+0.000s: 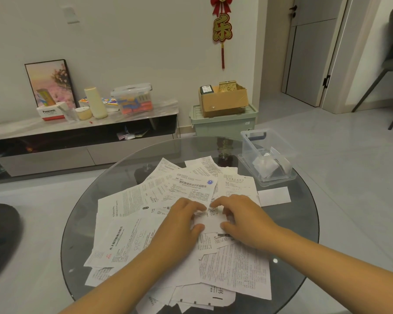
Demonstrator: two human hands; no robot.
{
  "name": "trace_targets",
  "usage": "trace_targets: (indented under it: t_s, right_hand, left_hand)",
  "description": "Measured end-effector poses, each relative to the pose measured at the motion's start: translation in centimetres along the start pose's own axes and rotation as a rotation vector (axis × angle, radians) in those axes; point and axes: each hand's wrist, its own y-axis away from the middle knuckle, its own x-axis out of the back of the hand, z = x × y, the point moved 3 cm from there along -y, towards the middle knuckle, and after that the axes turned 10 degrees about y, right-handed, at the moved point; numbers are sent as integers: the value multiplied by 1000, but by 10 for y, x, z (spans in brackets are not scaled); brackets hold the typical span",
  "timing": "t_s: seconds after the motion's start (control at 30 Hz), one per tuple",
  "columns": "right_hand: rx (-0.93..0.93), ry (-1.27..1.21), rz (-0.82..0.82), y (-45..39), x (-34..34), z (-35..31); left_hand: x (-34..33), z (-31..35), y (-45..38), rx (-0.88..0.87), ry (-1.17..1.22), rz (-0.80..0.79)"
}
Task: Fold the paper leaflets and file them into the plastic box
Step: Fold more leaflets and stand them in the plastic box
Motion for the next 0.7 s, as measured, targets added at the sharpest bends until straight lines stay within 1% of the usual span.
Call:
trace_targets:
  t_s: [0.1,0.27,0.33,0.47,0.5,0.63,0.7]
  right_hand:
    - [29,146,-23,0,-3,0]
    - [57,143,-38,0,-4,-1]
    - [52,71,-25,0,-1,-1]
    - [-52,-252,23,0,10,5]
    - [-84,-302,43,1,13,7]
    - [-201,-375,107,2,21,23]
    - [-248,-388,156,4,27,35]
  left_hand:
    - [-1,-3,-2,1,-37,-51]
    - [-1,0,-4,17,-41,-82]
    - [0,4,-4,15,-15,-71]
    - [4,14,-10,6,95,18]
    - [4,17,-12,12,130,35]
    - [-3,29,-21,31,274,72]
    - [-10,36,-24,-18,261,63]
